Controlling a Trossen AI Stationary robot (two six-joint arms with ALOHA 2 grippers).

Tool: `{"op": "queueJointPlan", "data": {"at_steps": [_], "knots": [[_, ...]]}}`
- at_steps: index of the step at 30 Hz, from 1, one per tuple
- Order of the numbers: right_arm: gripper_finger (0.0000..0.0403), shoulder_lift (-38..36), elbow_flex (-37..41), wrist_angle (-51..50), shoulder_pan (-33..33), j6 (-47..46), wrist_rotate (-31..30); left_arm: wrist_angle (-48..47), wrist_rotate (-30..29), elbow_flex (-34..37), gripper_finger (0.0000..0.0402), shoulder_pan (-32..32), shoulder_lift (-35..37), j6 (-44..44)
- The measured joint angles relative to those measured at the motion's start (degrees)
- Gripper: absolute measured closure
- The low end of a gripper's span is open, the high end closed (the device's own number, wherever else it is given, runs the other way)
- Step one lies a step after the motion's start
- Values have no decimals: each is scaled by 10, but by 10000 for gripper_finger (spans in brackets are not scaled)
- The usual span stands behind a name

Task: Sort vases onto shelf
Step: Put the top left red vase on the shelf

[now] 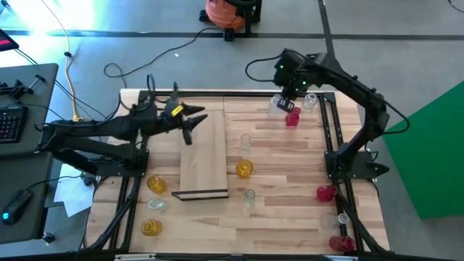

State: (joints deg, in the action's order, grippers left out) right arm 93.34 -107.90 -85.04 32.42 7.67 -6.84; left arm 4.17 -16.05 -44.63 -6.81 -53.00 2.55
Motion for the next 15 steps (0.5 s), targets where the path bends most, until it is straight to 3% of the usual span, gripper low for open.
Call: {"op": "queueJointPlan", "data": {"at_steps": [9,15], "knots": [[402,-1,6,-46,87,-23,37,3,-3,-12,275,-39,-41,-83],[402,-30,122,3,146,-28,88,37,-19,-12,275,-41,-41,-139]]}}
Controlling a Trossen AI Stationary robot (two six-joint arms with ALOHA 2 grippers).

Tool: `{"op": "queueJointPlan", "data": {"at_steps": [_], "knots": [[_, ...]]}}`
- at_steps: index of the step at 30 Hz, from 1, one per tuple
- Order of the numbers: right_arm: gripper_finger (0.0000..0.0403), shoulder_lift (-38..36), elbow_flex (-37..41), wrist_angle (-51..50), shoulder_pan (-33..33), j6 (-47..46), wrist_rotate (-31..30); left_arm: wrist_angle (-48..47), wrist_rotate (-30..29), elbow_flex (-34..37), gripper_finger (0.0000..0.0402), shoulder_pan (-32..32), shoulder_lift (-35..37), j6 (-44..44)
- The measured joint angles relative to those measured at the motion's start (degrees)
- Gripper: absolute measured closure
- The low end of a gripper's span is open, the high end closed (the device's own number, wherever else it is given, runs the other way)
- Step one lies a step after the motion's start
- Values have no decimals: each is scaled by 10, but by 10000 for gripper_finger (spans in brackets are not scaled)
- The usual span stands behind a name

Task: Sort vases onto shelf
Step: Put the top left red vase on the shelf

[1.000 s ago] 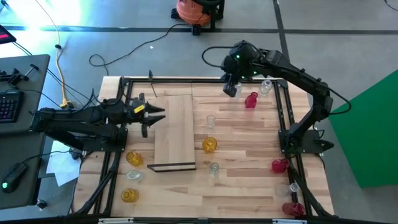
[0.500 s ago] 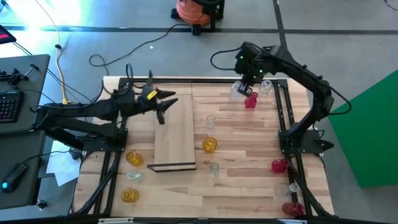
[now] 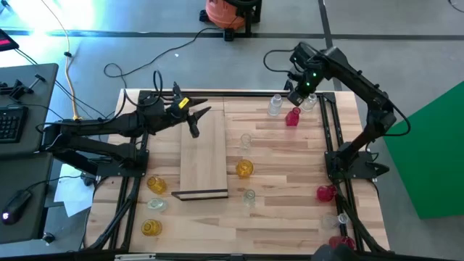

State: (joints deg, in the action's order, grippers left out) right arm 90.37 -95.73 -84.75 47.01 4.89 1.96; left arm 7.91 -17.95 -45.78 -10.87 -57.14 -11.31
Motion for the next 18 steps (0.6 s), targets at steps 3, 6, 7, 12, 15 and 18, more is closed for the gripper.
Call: {"op": "queueJointPlan", "data": {"at_steps": [3,6,7,12,15,18], "knots": [[402,-15,73,34,22,0,7,11,-25,0,275,0,0,16],[402,-19,122,66,41,0,8,11,-46,0,275,0,0,22],[402,-19,133,69,46,2,7,11,-52,0,275,0,0,22],[402,-19,168,103,65,70,-32,11,-81,0,275,0,0,26],[402,-19,172,124,71,106,-36,11,-98,0,275,0,0,45],[402,-20,172,156,74,106,-52,12,-98,0,275,0,0,59]]}}
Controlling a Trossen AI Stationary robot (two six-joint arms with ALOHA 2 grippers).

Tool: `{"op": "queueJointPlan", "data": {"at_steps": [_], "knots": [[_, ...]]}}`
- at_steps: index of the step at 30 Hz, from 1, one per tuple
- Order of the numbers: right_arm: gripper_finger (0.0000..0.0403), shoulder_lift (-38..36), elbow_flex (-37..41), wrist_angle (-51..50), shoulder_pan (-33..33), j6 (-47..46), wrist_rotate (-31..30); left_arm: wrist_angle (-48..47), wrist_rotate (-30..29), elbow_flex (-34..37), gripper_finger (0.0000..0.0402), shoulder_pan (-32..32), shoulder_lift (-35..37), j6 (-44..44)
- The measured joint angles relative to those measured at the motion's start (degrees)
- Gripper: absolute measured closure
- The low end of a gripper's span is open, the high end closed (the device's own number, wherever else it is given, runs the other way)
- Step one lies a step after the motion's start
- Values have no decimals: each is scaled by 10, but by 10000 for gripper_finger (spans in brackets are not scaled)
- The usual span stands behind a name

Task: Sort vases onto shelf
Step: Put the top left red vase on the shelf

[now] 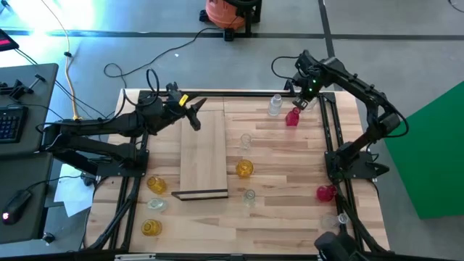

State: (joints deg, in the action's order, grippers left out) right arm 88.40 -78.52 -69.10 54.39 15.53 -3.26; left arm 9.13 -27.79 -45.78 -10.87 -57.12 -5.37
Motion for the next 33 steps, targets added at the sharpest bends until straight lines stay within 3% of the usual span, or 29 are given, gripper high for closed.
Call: {"op": "queueJointPlan", "data": {"at_steps": [7,11,24,28,33], "knots": [[399,1,0,14,1,-22,63,1,1,0,275,0,0,8],[372,1,0,-18,-20,-26,97,2,1,0,275,0,0,8],[212,1,0,-55,-110,-30,94,-2,2,0,275,0,0,7],[189,1,0,-32,-121,-14,65,-3,2,0,275,0,0,7],[190,1,4,-20,-115,-12,22,-3,2,0,275,0,0,7]]}}
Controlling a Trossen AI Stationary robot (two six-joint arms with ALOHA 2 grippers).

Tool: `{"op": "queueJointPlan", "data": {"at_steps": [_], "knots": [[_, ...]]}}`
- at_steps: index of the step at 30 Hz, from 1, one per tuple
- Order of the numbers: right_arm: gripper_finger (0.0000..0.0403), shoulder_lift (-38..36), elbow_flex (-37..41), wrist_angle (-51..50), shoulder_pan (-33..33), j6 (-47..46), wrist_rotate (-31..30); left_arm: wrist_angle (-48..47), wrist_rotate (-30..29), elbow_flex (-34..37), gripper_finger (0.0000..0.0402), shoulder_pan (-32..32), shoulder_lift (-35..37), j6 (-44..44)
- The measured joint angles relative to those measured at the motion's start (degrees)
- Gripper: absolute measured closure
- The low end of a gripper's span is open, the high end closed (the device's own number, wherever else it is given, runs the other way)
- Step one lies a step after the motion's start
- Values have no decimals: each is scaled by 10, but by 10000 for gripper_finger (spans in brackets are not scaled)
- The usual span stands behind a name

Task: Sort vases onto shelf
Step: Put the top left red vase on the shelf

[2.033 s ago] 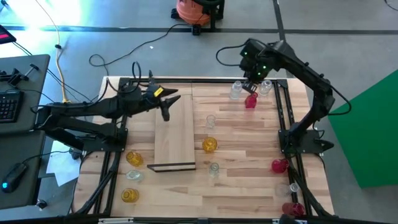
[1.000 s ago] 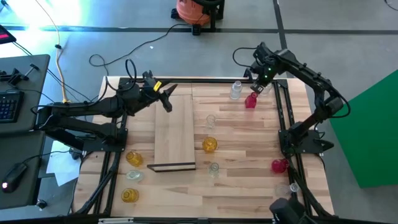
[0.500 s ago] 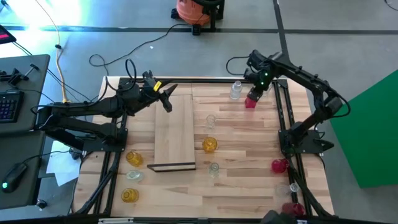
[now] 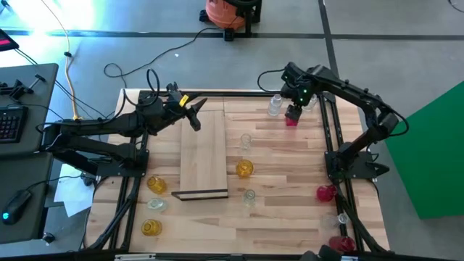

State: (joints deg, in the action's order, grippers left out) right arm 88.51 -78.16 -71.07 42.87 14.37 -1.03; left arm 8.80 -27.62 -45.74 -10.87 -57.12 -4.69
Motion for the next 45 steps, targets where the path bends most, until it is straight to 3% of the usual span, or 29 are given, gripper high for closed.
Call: {"op": "queueJointPlan", "data": {"at_steps": [6,13,26,32,40,45], "knots": [[206,0,55,5,3,-16,5,0,0,0,275,0,0,0],[218,-1,102,85,-14,-40,1,0,0,0,275,0,0,0],[246,-2,149,122,0,-54,-20,0,0,0,275,0,0,0],[288,-4,159,131,0,-54,-25,0,0,0,275,0,0,0],[386,-4,160,127,-5,-53,-24,-33,0,0,275,0,0,1],[382,-10,162,126,-20,-55,-37,-65,6,0,275,6,0,1]]}}
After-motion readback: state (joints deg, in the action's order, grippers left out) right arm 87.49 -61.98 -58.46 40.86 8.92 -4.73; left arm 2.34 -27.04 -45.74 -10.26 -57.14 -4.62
